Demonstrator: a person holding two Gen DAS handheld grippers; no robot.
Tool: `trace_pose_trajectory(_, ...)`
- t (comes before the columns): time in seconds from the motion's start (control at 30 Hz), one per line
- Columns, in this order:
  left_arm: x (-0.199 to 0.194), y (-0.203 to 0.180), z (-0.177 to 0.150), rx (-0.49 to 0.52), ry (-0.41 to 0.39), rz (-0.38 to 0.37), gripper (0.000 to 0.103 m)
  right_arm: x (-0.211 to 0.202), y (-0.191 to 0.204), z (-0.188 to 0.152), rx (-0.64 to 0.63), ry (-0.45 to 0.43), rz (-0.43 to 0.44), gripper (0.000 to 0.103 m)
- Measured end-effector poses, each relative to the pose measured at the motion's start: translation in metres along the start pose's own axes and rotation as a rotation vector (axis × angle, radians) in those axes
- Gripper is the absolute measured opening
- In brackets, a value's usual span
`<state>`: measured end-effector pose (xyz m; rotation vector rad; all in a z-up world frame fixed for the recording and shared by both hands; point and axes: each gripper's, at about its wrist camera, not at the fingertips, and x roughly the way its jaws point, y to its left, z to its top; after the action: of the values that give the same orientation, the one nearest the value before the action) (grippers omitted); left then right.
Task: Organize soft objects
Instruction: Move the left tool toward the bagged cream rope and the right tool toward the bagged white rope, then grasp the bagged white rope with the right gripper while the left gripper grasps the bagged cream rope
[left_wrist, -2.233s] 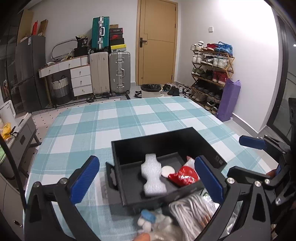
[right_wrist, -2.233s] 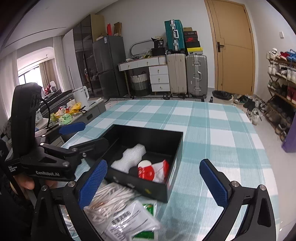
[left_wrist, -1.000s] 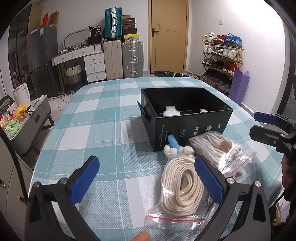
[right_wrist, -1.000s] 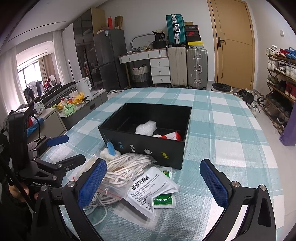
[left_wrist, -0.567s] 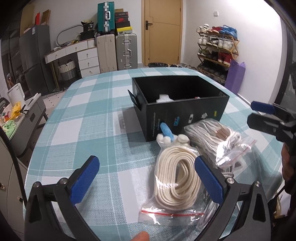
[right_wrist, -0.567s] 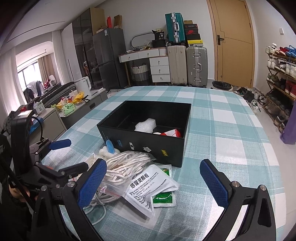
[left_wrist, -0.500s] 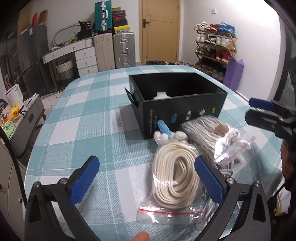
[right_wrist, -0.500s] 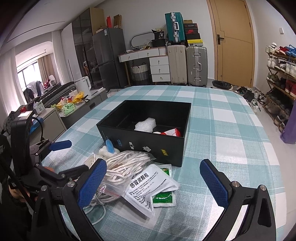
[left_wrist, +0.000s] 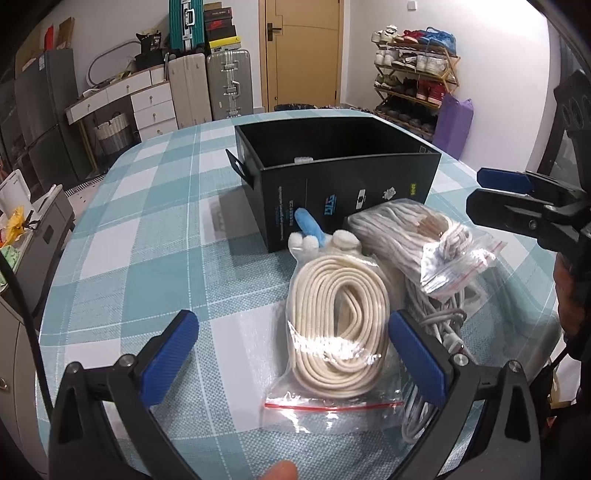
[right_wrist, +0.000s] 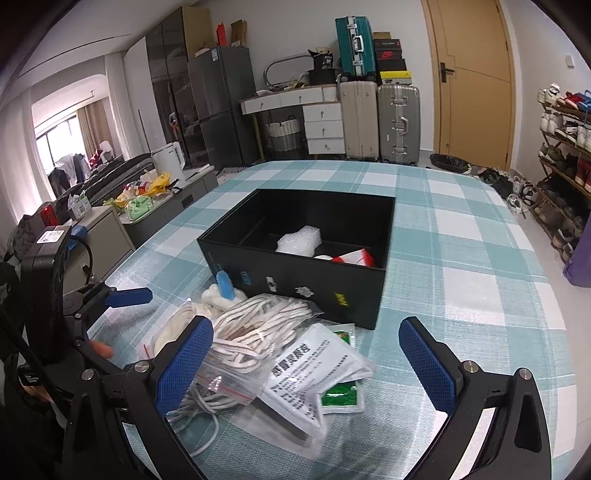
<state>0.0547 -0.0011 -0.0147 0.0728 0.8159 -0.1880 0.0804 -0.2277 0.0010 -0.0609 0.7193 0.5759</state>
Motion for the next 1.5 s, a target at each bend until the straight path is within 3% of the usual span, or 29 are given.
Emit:
trace_pose_trajectory(0.33, -0.003, 0.006, -0.004, 0.001, 0.013, -0.044, 0.103, 0.027, 0.017, 0.003, -0.007, 0.089, 0.047, 0.102)
trace_pose_trajectory(0.63, 0.001, 0.004, -0.005, 0.007, 0.023, -0.04, 0.103, 0.052, 0.032, 0.003, -0.013, 0.144, 0.062, 0.101)
trace_pose_trajectory(0.73, 0.003, 0.006, -0.004, -0.009, 0.03, -0.042, 0.103, 0.058, 0.031, 0.0, 0.001, 0.167, 0.061, 0.09)
trace_pose_trajectory(0.97, 0.008, 0.013, -0.005, -0.032, 0.045, -0.033, 0.103, 0.052, 0.026, -0.007, 0.003, 0.165, 0.075, 0.082)
trace_pose_trajectory(1.03, 0.008, 0.013, -0.005, -0.033, 0.043, -0.031, 0.103, 0.05, 0.026, -0.009, -0.007, 0.156, 0.081, 0.074)
trace_pose_trajectory(1.3, 0.004, 0.014, -0.003, -0.029, 0.029, -0.031, 0.103, 0.052, 0.026, -0.01, -0.012, 0.157, 0.078, 0.071)
trace_pose_trajectory(1.5, 0.006, 0.016, -0.001, -0.04, 0.036, -0.042, 0.103, 0.051, 0.024, -0.009, -0.01, 0.144, 0.082, 0.052)
